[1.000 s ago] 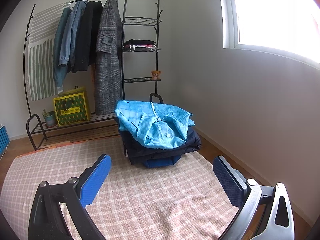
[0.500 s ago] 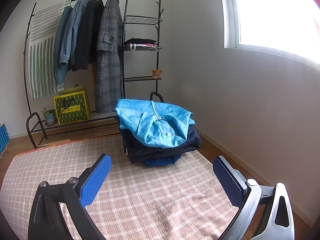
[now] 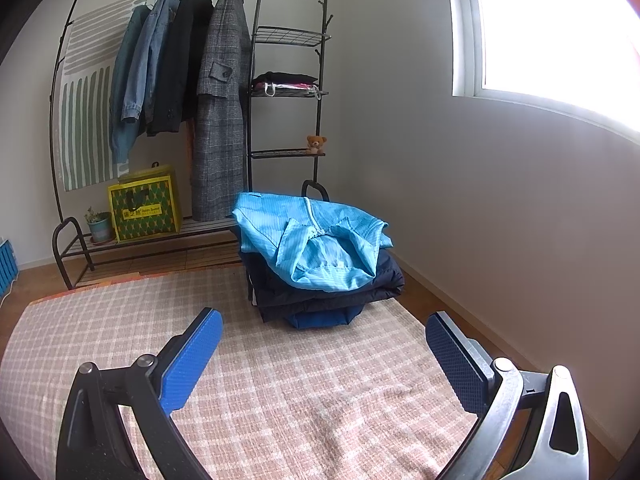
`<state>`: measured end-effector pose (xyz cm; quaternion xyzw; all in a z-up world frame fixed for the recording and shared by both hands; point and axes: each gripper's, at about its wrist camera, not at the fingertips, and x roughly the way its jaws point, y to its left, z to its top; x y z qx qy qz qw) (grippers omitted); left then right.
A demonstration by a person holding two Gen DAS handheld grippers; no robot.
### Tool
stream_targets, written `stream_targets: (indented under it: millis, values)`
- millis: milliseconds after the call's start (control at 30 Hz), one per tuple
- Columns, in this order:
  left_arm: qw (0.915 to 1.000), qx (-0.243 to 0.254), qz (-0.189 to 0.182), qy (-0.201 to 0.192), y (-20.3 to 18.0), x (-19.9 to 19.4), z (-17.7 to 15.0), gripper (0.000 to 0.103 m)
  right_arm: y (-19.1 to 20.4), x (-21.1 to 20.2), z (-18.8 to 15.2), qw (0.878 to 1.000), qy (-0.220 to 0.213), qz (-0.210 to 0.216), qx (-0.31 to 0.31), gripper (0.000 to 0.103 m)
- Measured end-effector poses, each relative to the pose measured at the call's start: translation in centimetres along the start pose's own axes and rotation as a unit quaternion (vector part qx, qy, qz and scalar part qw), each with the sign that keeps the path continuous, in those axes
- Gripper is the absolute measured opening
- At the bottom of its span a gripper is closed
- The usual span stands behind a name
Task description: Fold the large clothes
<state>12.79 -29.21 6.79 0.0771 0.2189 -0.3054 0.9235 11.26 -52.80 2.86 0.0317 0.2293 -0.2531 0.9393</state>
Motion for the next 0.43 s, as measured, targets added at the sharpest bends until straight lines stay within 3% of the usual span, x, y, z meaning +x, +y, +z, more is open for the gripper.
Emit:
stream_targets:
  millis: [433]
  values:
    - [1.0000,-0.001,0.005,0.000,0.87,-0.35,-0.17,0.103,-0.17,-0.05,-0.35,1.000,0.004,-0.001,-0.003,0.103]
